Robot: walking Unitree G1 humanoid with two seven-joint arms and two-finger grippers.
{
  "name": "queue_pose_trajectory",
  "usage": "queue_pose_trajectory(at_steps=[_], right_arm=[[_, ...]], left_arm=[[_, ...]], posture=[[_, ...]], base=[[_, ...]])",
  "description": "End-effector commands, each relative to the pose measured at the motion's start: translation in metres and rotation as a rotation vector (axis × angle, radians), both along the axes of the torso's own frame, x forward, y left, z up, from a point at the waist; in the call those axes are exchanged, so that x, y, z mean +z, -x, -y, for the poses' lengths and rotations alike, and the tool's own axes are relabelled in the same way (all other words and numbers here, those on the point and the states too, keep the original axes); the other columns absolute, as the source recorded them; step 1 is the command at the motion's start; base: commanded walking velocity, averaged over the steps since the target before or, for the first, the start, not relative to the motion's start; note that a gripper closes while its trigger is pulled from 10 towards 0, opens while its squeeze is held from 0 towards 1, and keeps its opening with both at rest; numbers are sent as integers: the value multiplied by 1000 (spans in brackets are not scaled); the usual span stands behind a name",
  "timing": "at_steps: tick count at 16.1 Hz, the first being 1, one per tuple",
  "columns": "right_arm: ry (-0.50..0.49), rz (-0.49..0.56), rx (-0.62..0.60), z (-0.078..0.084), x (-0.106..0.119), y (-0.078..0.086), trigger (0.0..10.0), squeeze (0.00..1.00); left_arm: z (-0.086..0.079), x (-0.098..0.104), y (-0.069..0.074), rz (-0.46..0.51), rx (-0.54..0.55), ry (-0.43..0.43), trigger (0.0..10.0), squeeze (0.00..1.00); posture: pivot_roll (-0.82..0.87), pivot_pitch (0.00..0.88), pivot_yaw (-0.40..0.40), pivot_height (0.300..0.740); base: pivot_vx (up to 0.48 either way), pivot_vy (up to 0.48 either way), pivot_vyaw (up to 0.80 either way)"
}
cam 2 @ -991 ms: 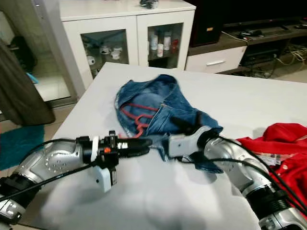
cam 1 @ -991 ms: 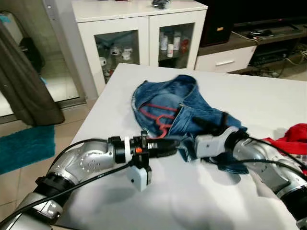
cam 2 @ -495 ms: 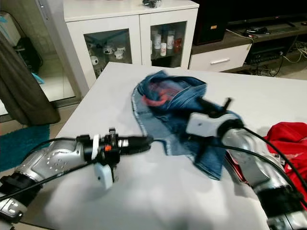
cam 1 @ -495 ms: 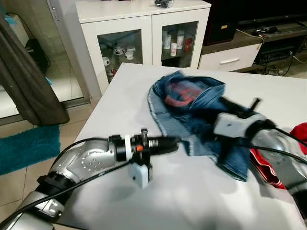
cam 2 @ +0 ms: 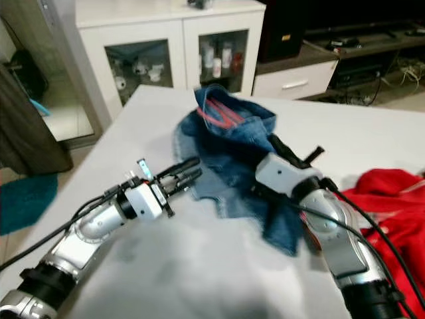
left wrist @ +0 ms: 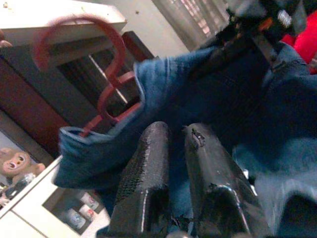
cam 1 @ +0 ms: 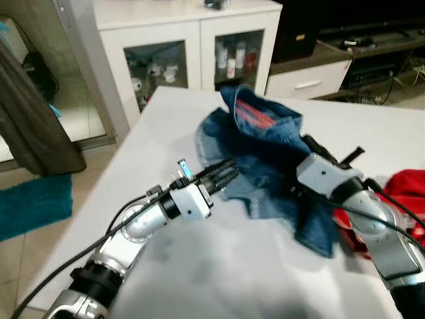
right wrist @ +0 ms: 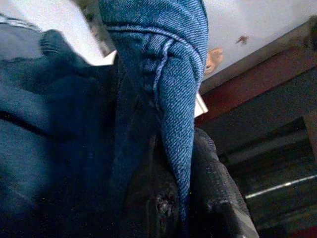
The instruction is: Hang hanger
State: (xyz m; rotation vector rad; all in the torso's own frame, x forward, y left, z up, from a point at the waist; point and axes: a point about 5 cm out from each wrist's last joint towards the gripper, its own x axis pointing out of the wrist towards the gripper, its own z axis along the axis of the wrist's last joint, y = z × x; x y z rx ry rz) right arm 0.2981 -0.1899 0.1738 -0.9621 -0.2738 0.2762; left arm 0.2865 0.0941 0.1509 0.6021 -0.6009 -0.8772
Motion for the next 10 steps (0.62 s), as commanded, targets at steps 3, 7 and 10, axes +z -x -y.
queue_pose_trajectory(at_steps=[3,7,10], right_arm=[[-39,18,5,1,10,0,10000,0],[-35,12,12,0,9,0,10000,0],[-4,9,23,-4,6,0,10000,0]], left_arm=[[7,6,0,-15,-6,16,10000,0],[7,7,1,-39,0,49,10000,0],[6,11,1,25,6,1,10000,0]], posture=[[33,57,9,740],[35,55,3,740],[37,50,0,740]], base=[[0,-480,0],[0,-120,0],[0,0,0]])
